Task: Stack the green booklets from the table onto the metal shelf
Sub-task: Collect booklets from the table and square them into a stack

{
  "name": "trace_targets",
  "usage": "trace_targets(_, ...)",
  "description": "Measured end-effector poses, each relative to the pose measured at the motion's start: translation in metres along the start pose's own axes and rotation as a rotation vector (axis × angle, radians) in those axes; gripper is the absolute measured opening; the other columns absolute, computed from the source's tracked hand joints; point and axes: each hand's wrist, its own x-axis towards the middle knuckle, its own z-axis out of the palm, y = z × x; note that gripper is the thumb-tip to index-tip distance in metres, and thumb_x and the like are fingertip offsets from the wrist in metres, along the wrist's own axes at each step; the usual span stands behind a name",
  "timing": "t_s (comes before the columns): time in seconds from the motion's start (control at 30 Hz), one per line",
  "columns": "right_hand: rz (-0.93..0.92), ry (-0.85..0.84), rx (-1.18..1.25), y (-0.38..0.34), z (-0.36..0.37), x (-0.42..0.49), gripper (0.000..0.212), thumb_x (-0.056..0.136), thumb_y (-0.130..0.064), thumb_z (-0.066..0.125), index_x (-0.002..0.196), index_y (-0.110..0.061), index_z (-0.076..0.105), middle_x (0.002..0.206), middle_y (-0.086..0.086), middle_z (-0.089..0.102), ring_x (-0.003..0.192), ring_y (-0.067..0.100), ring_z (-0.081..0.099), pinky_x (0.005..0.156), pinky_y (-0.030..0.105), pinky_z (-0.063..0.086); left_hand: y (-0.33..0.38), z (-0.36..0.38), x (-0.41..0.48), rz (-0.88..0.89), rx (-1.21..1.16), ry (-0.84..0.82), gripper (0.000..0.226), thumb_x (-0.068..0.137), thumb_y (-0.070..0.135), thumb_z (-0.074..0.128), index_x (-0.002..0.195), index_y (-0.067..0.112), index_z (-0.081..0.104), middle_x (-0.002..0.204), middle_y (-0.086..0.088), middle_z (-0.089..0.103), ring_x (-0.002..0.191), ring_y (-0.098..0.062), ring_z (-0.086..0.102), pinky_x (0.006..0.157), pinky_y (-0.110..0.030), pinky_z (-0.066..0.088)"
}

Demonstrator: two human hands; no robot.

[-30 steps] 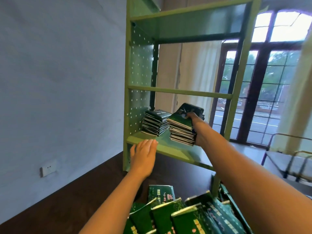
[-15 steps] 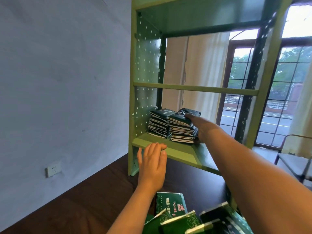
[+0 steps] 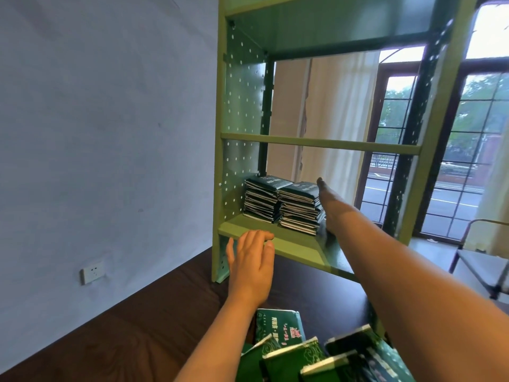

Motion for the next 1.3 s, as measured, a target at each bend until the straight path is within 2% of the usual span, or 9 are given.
trace_targets(0.17, -0.037, 0.193, 0.003, 0.006, 0.006, -0.021, 0.075, 0.091, -0.056, 0.046, 0.145, -0.006, 0.028, 0.152, 0.018, 0.026, 0.139, 0.038, 0.020, 0.115, 0.050, 0.018, 0.009, -0.011, 0.002, -0.019, 0.047, -0.093, 0.053, 0.094, 0.048, 0.016, 0.107, 0.022, 0.060, 0.104, 0.019, 0.046, 0.105, 0.001, 0.035, 0.114, -0.035, 0.009)
trace_targets(0.27, -0.109, 0.188, -0.027, 0.011, 0.007, -0.042, 0.073, 0.093, -0.052, 0.047, 0.147, -0.009, 0.023, 0.150, 0.015, 0.031, 0.136, 0.037, 0.027, 0.112, 0.052, 0.025, 0.015, -0.018, 0.008, -0.085, 0.109, -0.197, 0.031, 0.103, 0.031, 0.030, 0.111, 0.022, 0.059, 0.110, 0.014, 0.050, 0.121, -0.010, 0.040, 0.116, -0.039, 0.004)
trace_targets(0.4, -0.241, 0.140, -0.084, 0.020, -0.002, -0.084, 0.066, 0.095, -0.041, 0.047, 0.148, -0.011, 0.024, 0.151, 0.011, 0.032, 0.139, 0.031, 0.027, 0.113, 0.046, 0.026, 0.029, -0.032, 0.017, -0.151, 0.198, -0.362, 0.032, 0.103, 0.034, 0.030, 0.120, 0.026, 0.056, 0.131, 0.008, 0.052, 0.131, -0.013, 0.038, 0.116, -0.044, 0.001)
trace_targets(0.57, -0.441, 0.030, -0.069, 0.033, -0.022, -0.155, 0.043, 0.098, -0.028, 0.047, 0.138, -0.014, 0.042, 0.139, 0.003, 0.047, 0.126, 0.017, 0.044, 0.108, 0.035, 0.035, 0.041, -0.044, 0.022, -0.132, 0.125, -0.477, 0.035, 0.101, 0.027, 0.039, 0.131, 0.021, 0.056, 0.141, 0.000, 0.052, 0.131, -0.020, 0.045, 0.112, -0.041, 0.030)
trace_targets(0.7, -0.504, -0.070, -0.138, 0.036, -0.052, -0.194, 0.029, 0.098, -0.022, 0.048, 0.125, -0.016, 0.055, 0.121, -0.001, 0.058, 0.109, 0.008, 0.050, 0.094, 0.023, 0.038, 0.075, -0.059, 0.000, -0.028, -0.026, -0.503, 0.030, 0.099, 0.021, 0.046, 0.125, 0.016, 0.061, 0.129, -0.001, 0.060, 0.121, -0.016, 0.053, 0.103, -0.031, 0.040)
trace_targets(0.8, -0.558, -0.098, -0.193, 0.039, -0.082, -0.219, 0.023, 0.097, -0.020, 0.048, 0.116, -0.016, 0.061, 0.110, -0.001, 0.064, 0.105, 0.010, 0.057, 0.094, 0.026, 0.044, 0.102, -0.072, -0.017, 0.022, -0.053, -0.630, 0.024, 0.099, 0.020, 0.049, 0.116, 0.014, 0.064, 0.115, -0.002, 0.066, 0.108, -0.015, 0.058, 0.092, -0.027, 0.044)
trace_targets(1.0, -0.585, -0.133, -0.354, 0.053, -0.148, -0.252, 0.014, 0.094, -0.017, 0.054, 0.100, -0.023, 0.065, 0.101, -0.004, 0.068, 0.098, 0.007, 0.062, 0.082, 0.016, 0.045, 0.166, -0.094, -0.053, 0.019, -0.164, -0.912, 0.025, 0.100, 0.022, 0.047, 0.117, 0.011, 0.060, 0.112, -0.005, 0.066, 0.103, -0.018, 0.065, 0.092, -0.030, 0.048)
trace_targets(1.2, -0.542, -0.139, -0.602, 0.075, -0.216, -0.284, 0.016, 0.095, -0.021, 0.055, 0.107, -0.023, 0.064, 0.102, -0.010, 0.066, 0.089, -0.009, 0.056, 0.068, 0.000, 0.040, 0.215, -0.091, -0.091, 0.157, -0.150, -1.107, 0.024, 0.097, 0.040, 0.048, 0.116, 0.032, 0.058, 0.112, 0.009, 0.065, 0.102, -0.003, 0.063, 0.096, -0.031, 0.048)
trace_targets(1.3, -0.557, -0.139, -0.810, 0.090, -0.248, -0.303, 0.023, 0.094, -0.019, 0.054, 0.114, -0.021, 0.064, 0.106, -0.011, 0.064, 0.089, -0.005, 0.056, 0.077, 0.006, 0.040, 0.234, -0.079, -0.117, 0.259, -0.074, -1.145, 0.031, 0.096, 0.040, 0.051, 0.125, 0.029, 0.055, 0.118, 0.008, 0.061, 0.105, -0.002, 0.058, 0.096, -0.025, 0.046)
